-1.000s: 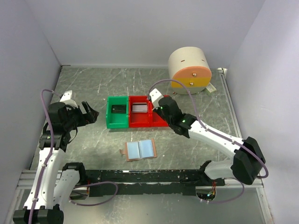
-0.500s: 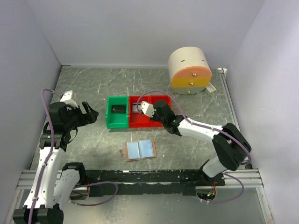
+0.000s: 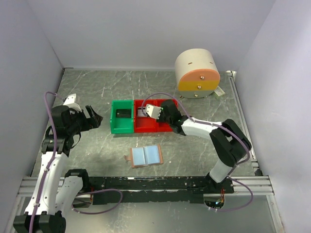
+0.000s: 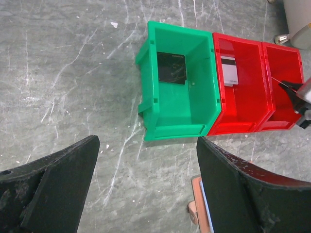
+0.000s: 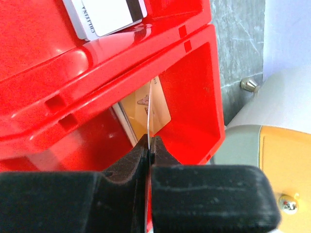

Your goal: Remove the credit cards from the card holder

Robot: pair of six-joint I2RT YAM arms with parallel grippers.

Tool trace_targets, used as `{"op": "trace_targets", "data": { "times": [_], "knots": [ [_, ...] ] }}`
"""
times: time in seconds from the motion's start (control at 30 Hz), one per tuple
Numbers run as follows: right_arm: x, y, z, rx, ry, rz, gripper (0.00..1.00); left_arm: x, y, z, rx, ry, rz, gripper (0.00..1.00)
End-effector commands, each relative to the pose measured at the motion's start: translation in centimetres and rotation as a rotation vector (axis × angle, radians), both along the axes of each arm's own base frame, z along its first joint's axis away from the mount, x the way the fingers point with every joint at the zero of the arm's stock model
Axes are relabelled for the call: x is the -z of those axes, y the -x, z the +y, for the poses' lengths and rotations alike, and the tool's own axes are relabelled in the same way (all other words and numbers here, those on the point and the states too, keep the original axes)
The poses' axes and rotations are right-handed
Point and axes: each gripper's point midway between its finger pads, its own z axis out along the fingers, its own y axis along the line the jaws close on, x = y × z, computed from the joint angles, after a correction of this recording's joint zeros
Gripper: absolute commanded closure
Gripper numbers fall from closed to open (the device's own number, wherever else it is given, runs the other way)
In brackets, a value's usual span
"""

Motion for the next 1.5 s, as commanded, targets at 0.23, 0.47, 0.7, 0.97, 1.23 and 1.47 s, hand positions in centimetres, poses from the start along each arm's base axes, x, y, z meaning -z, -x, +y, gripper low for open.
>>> {"op": "trace_targets", "data": {
  "times": [0.23,0.47,0.7,0.97,1.23,1.47],
  "knots": [
    [0.5,-4.4,0.8,0.014,0.008,-0.087,0.98,-0.9,-0.3,0.7,-0.029,-0.025,-0.049,0.08],
    [2.6,-3.8,1.4,-0.035,0.018,-0.005,0.94,-0.7,-0.4,0.8,-0.034,-0.027,-0.041,0.08],
    [3.3,-3.2,0.8,-0.010,0.022,0.028,0.76,-0.6,-0.4,0.8,-0.035,-0.028,-0.038,0.08],
    [2.4,-2.7,0.4,-0.001,-0.023,0.031,0.60,-0.4,-0.5,0.7,-0.026,-0.026,-0.029,0.09],
    [1.4,-2.1,0.6,0.002,-0.088,0.033,0.58,-0.5,-0.4,0.7,-0.028,-0.027,-0.034,0.09],
    [-3.0,-2.3,1.6,0.158,-0.367,0.040,0.56,-0.5,-0.4,0.8,-0.030,-0.027,-0.036,0.09]
  ]
}}
